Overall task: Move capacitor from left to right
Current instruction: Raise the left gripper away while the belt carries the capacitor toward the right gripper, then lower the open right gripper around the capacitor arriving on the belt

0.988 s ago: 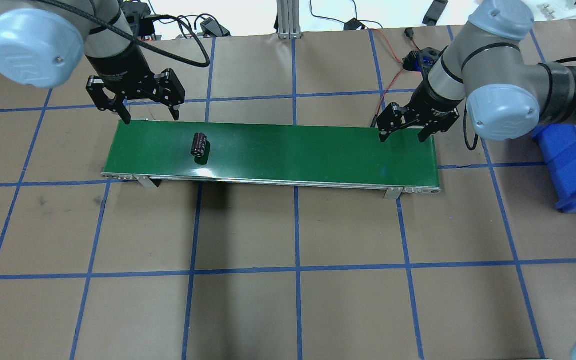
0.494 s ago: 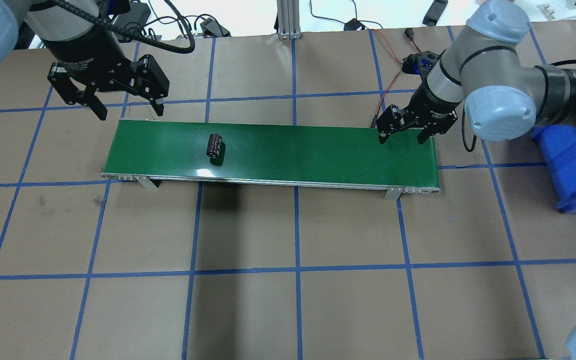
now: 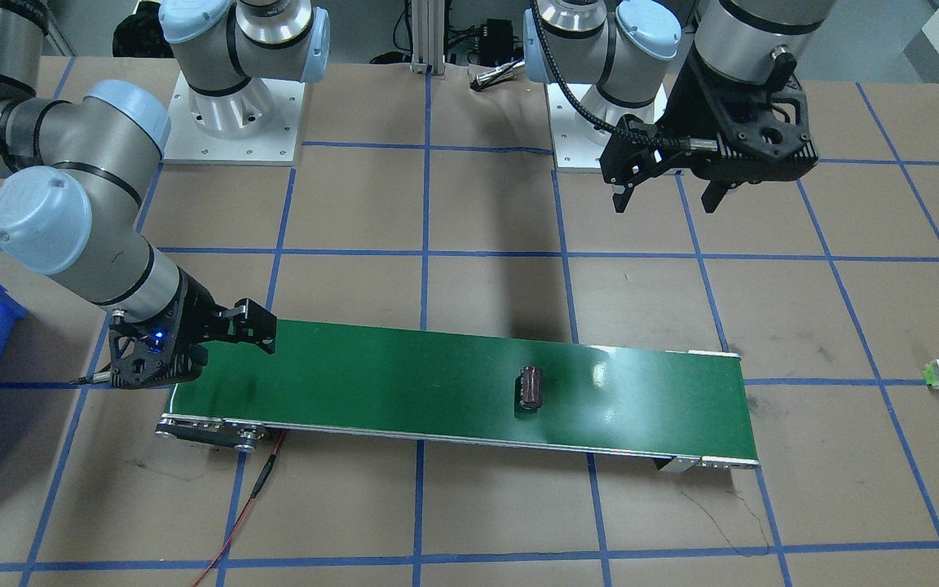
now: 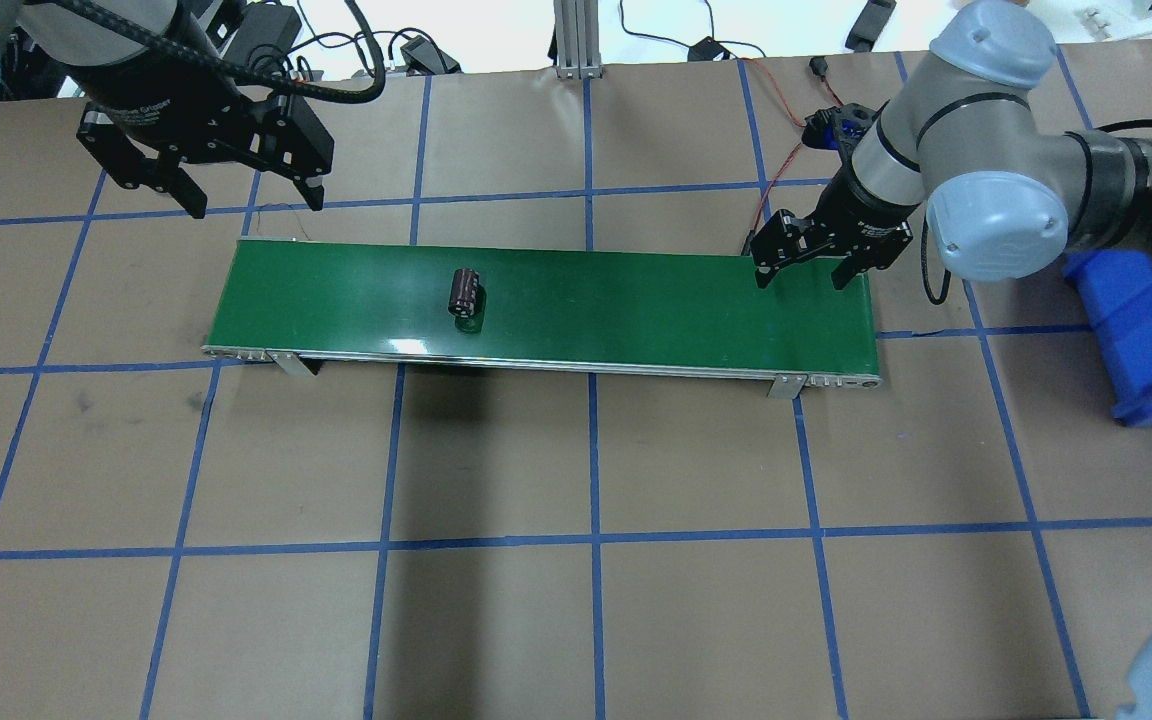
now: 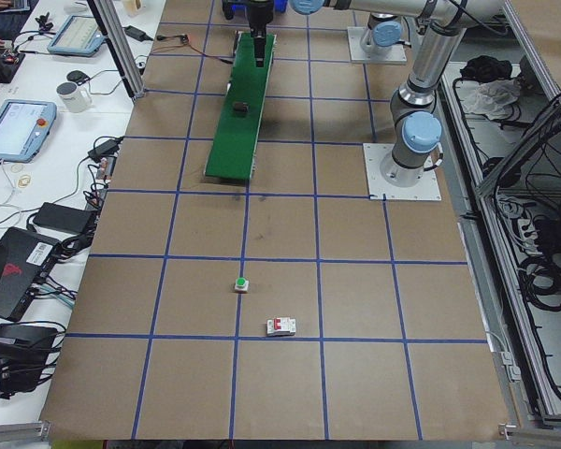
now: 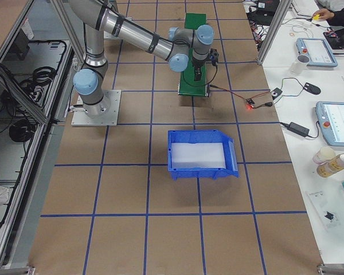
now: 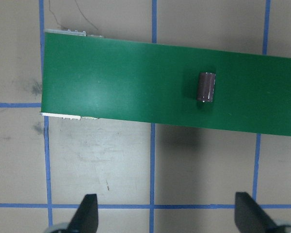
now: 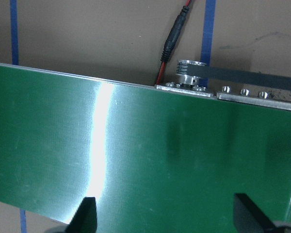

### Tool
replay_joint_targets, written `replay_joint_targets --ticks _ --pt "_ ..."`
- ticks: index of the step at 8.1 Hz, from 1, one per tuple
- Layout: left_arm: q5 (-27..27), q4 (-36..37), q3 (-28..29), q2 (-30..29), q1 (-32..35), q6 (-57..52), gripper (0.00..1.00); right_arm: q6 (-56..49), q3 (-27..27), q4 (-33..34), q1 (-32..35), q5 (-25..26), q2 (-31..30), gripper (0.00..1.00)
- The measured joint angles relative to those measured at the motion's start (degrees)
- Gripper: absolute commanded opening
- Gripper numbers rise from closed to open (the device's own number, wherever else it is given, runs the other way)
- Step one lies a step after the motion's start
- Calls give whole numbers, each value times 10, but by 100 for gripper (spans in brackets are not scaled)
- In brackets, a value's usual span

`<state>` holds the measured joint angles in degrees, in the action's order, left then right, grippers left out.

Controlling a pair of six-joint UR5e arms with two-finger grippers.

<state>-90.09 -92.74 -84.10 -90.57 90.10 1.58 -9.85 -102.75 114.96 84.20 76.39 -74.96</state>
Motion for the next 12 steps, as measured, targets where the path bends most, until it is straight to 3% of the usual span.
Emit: replay_joint_targets --ticks 6,12 --pt "2 19 -3 24 6 1 100 -4 0 0 0 0 5 100" --pt "40 20 -3 34 7 -4 100 -5 0 0 0 2 15 100"
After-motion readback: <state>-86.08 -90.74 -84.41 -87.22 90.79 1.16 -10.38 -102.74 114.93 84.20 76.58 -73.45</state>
